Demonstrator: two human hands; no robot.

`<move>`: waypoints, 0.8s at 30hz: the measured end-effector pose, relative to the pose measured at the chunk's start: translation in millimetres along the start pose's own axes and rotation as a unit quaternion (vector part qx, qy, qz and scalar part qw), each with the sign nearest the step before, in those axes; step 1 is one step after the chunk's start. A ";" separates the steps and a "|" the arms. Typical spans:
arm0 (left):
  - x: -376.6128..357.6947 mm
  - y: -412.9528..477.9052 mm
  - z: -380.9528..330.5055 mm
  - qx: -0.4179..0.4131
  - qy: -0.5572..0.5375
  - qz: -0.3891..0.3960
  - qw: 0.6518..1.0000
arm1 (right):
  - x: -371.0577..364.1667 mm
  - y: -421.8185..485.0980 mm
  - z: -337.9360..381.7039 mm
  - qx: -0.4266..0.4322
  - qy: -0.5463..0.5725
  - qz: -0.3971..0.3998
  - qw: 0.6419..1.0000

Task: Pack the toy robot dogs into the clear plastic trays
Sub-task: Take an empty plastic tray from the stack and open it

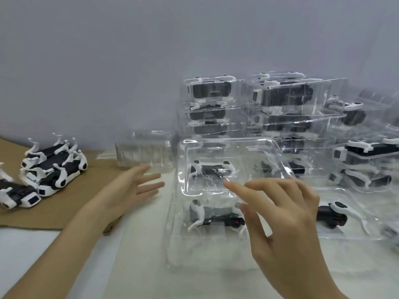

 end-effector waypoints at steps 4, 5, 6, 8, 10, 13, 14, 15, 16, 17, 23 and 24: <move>-21.7 -62.2 5.6 -0.051 -0.044 0.087 0.994 | -3.0 -4.1 13.7 0.039 0.011 -0.008 0.999; -26.0 -77.3 6.5 -0.062 -0.049 0.105 0.991 | -4.5 -5.3 18.9 0.055 0.014 -0.006 0.998; -29.1 -90.4 5.8 -0.073 -0.048 0.114 0.990 | -7.0 -7.0 24.7 0.075 0.017 -0.002 0.997; -30.5 -110.4 0.5 -0.108 -0.036 0.098 0.989 | -11.9 -11.3 35.7 0.113 0.022 0.008 0.993; -28.3 -123.9 -5.2 -0.145 -0.009 0.056 0.988 | -16.1 -15.2 45.7 0.138 0.030 0.010 0.990; -28.4 -131.1 -3.8 -0.179 0.016 0.030 0.983 | -18.8 -18.1 56.9 0.152 0.037 -0.011 0.988; -28.1 -131.2 -1.2 -0.182 0.001 0.022 0.983 | -19.1 -18.0 58.8 0.154 0.040 -0.015 0.987; -27.0 -130.3 0.9 -0.188 -0.026 0.012 0.982 | -18.8 -17.8 59.2 0.153 0.048 -0.015 0.987; -24.7 -129.5 2.5 -0.194 -0.050 0.002 0.980 | -18.8 -16.8 57.7 0.146 0.061 -0.016 0.987; -22.4 -129.4 4.4 -0.197 -0.068 -0.003 0.978 | -17.9 -15.6 55.0 0.127 0.081 -0.014 0.988; -19.7 -131.8 15.2 -0.177 -0.181 0.017 0.967 | -10.9 -8.5 36.8 -0.015 0.211 0.001 0.977; -21.8 -132.0 17.0 -0.172 -0.195 0.018 0.965 | -11.4 -8.5 34.3 -0.033 0.230 0.007 0.973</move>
Point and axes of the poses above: each hand's wrist, its own y-axis towards the middle knuckle, its own x-axis out of the back of the hand, z = x × y, the point moved 6 cm from there along y, towards the middle knuckle, and after that the axes turned 2 degrees about x, right-handed, at the moved point
